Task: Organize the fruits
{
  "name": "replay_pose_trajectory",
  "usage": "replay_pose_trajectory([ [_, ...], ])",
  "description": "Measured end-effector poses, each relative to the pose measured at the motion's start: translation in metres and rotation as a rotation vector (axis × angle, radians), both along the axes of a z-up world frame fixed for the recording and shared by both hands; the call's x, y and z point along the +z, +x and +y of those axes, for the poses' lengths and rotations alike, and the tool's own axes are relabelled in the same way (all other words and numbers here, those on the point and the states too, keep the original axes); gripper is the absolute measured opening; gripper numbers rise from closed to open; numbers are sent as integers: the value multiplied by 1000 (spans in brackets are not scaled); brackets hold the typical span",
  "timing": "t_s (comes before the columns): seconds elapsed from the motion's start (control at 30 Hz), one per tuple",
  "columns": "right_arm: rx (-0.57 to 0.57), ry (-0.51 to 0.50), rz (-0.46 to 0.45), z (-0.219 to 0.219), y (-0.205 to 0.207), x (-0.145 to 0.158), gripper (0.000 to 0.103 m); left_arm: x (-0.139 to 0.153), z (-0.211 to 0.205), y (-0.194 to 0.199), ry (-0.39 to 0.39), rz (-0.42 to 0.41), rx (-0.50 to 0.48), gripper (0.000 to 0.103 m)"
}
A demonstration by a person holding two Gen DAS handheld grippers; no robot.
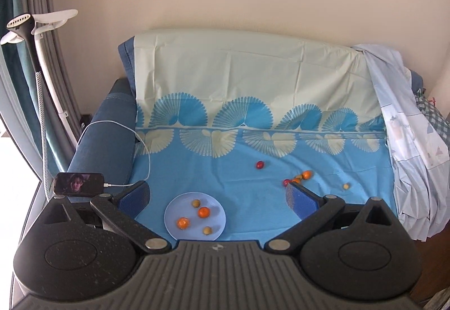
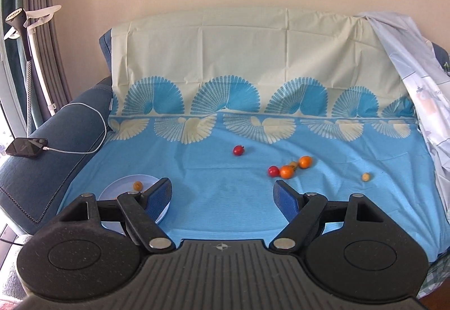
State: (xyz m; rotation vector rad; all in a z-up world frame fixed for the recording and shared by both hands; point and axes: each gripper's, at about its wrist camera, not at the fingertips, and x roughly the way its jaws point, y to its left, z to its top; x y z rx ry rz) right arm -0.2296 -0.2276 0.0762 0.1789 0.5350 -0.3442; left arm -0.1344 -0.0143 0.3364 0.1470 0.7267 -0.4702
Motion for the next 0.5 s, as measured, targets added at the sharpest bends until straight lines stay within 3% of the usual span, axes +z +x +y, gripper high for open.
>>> replay_pose_trajectory([
  [0.5, -37, -43, -5, -4, -13, 2, 81, 6, -8, -21, 7, -98, -18, 103],
])
